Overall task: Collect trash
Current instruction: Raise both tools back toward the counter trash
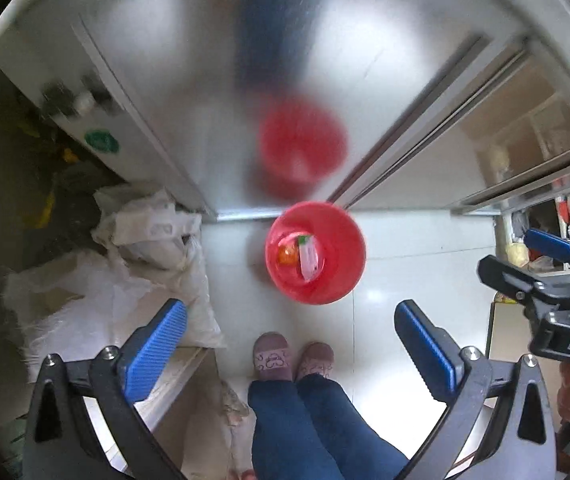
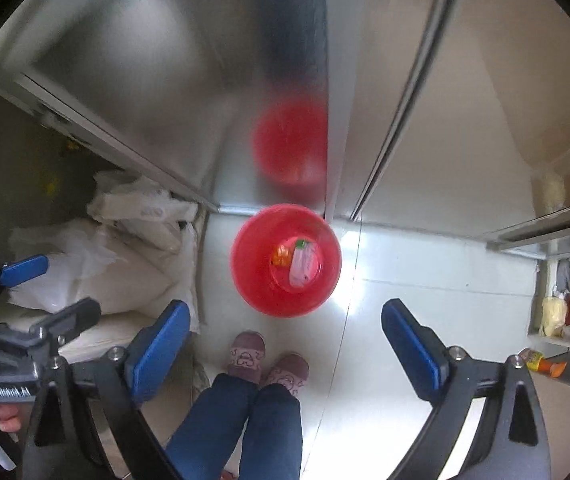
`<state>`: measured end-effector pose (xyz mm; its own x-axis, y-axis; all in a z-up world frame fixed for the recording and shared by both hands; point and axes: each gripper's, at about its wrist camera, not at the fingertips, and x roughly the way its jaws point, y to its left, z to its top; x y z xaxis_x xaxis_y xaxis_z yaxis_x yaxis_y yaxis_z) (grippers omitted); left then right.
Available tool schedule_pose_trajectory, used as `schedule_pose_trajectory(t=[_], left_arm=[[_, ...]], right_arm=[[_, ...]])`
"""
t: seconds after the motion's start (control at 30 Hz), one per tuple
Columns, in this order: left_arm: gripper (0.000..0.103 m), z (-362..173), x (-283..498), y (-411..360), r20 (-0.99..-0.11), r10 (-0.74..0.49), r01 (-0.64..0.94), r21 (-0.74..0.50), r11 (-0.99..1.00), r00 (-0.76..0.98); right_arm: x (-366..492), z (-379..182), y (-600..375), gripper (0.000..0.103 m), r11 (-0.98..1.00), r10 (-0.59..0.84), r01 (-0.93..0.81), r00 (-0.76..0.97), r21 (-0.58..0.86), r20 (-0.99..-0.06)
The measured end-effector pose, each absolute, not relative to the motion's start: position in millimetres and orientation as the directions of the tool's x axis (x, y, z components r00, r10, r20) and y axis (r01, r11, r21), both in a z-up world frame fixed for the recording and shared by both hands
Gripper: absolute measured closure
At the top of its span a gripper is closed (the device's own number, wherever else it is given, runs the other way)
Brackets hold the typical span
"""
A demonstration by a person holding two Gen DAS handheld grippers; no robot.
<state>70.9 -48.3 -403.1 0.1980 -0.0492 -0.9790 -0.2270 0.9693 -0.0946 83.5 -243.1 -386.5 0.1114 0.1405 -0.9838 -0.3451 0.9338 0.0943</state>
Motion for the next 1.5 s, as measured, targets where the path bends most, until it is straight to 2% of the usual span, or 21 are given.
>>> schedule_pose_trajectory(t=[0.27, 0.63, 0.8, 1.17, 1.5], left_arm=[[0.0, -284, 54, -65, -0.952, 0.024, -0.179, -0.033, 0.983, 0.306], [0.0, -158, 31, -65, -0.905, 0.096, -0.191, 0.017, 0.981, 0.414], [0.0, -107, 24, -55, -0.88, 0.138, -0.209, 0.045, 0.977, 0.455], [0.0, -54, 30, -16, -0.835, 0.195, -0.317, 0.027, 0.948, 0.514], [0.0, -64, 76, 41, -0.85, 0.174, -0.347, -0.011, 0.938, 0.497]], right_arm=[[61, -265, -250, 0.007, 0.928, 0.125, -0.372, 0.286, 0.01, -0.95], [52, -163, -253, 0.007, 0.924, 0.168, -0.379, 0.294, 0.047, -0.941], [51, -123, -248, 0.007, 0.92, 0.213, -0.387, 0.353, 0.065, -0.911], [69, -68, -201, 0.007, 0.874, 0.29, -0.481, 0.391, 0.075, -0.873], [122, -67, -144, 0.007, 0.849, 0.31, -0.524, 0.381, 0.072, -0.871]])
